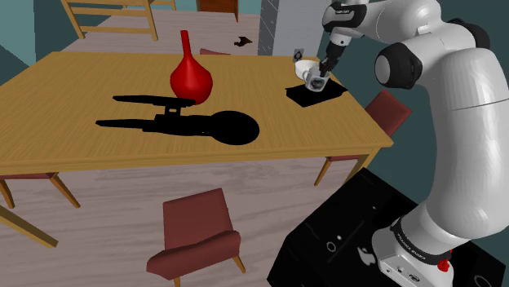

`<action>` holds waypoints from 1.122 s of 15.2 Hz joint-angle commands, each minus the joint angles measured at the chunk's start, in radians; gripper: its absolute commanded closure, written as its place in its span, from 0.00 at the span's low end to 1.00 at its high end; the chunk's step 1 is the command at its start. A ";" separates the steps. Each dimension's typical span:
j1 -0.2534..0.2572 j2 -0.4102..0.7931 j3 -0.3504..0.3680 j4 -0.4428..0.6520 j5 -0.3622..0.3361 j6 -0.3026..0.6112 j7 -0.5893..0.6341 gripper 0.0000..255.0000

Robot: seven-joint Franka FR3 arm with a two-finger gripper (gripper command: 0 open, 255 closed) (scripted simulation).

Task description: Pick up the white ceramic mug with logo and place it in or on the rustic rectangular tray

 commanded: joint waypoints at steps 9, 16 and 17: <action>-0.019 -0.016 -0.007 0.076 -0.011 -0.087 0.014 0.00; -0.025 -0.017 -0.007 0.101 -0.012 -0.112 0.018 0.00; -0.025 -0.017 -0.007 0.101 -0.012 -0.112 0.018 0.00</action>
